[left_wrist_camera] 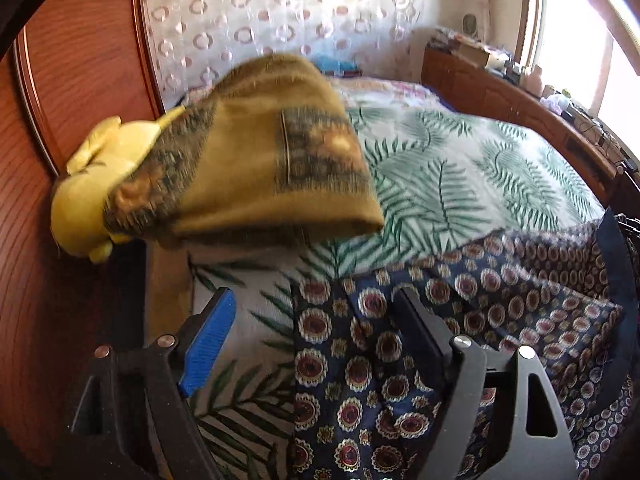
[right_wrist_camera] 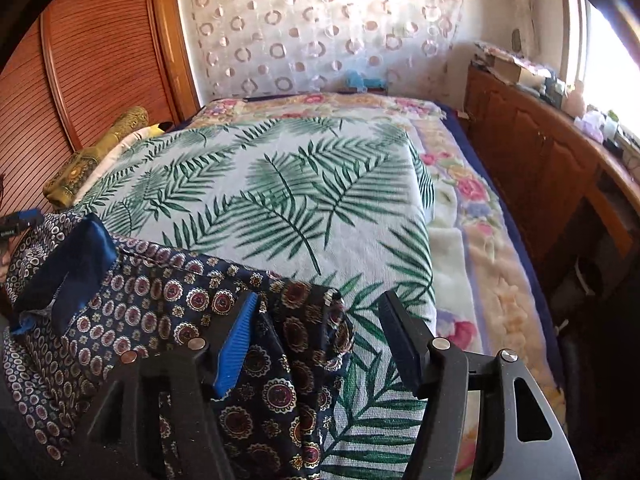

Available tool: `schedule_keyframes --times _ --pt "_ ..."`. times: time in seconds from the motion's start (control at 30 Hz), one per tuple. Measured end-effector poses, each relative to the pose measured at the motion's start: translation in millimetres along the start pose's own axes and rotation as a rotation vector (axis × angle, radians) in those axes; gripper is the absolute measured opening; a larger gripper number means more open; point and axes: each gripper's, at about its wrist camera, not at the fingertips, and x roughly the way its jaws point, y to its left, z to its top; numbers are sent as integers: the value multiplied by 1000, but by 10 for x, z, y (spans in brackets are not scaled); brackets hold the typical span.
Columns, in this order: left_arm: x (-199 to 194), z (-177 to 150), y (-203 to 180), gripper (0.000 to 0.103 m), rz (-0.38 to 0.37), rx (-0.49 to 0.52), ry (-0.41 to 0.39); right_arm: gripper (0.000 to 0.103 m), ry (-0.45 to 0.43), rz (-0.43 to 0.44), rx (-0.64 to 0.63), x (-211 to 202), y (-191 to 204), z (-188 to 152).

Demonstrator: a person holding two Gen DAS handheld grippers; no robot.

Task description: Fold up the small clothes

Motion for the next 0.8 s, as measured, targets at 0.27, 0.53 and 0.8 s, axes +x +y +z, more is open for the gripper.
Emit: schedule_keyframes --times 0.27,0.53,0.8 --pt "107 -111 -95 82 -30 20 52 65 36 24 5 42 27 -38" --pt "53 -156 -213 64 -69 51 47 47 59 45 -85 40 153 -58" --pt "-7 -189 -305 14 -160 93 41 10 56 137 -113 -16 285 -99"
